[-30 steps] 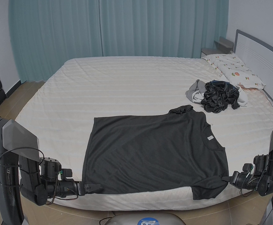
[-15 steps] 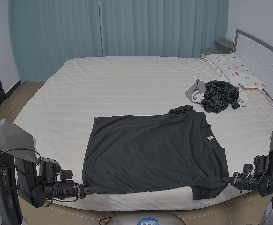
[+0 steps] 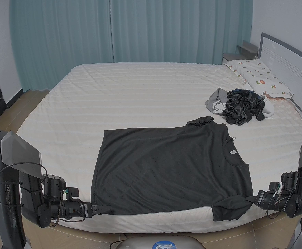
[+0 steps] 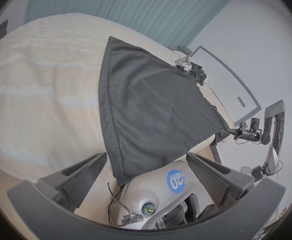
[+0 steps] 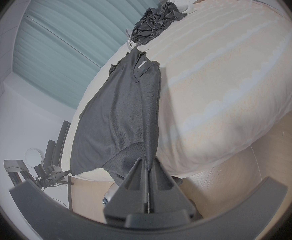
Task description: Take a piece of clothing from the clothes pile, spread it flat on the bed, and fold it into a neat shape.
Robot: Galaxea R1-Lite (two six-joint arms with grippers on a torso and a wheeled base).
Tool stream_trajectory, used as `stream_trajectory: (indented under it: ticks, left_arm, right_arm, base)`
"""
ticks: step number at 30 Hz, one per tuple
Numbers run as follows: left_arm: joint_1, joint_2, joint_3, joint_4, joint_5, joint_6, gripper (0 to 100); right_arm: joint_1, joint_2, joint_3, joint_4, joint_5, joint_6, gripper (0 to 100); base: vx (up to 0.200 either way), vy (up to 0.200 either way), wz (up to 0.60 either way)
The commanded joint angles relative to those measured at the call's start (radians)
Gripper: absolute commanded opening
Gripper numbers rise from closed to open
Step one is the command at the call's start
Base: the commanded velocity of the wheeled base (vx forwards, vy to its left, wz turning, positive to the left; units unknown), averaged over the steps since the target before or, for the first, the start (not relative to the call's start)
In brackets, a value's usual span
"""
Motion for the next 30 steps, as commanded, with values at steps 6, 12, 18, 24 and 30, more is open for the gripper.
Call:
stream_trajectory:
  ticks: [6,12,18,24,30]
  left_arm:
    - [-0.048,0.018,-0.014,-0.002,0.0,-0.008,100]
    - [-0.049,0.032,-0.021,-0.003,0.002,-0.009,100]
    - [-0.015,0.025,0.009,-0.003,0.011,-0.006,0]
    - [0.057,-0.01,0.044,-0.005,0.002,-0.003,0]
    - [0.06,-0.051,0.076,-0.005,0.002,-0.006,0]
  right_arm:
    - [0.005,0.001,0.002,-0.012,0.001,0.002,0]
    - [0.011,-0.007,0.004,-0.012,0.006,0.003,0]
    - [0.009,-0.01,0.004,-0.012,0.006,0.009,0]
    - [0.009,-0.01,-0.001,-0.012,0.006,0.009,0]
    - [0.002,-0.019,-0.005,-0.012,0.007,0.011,0]
  base:
    - [0.0,0.0,0.0]
    - [0.0,0.0,0.0]
    - [0.0,0.0,0.0]
    - [0.0,0.0,0.0]
    - [0.0,0.0,0.0]
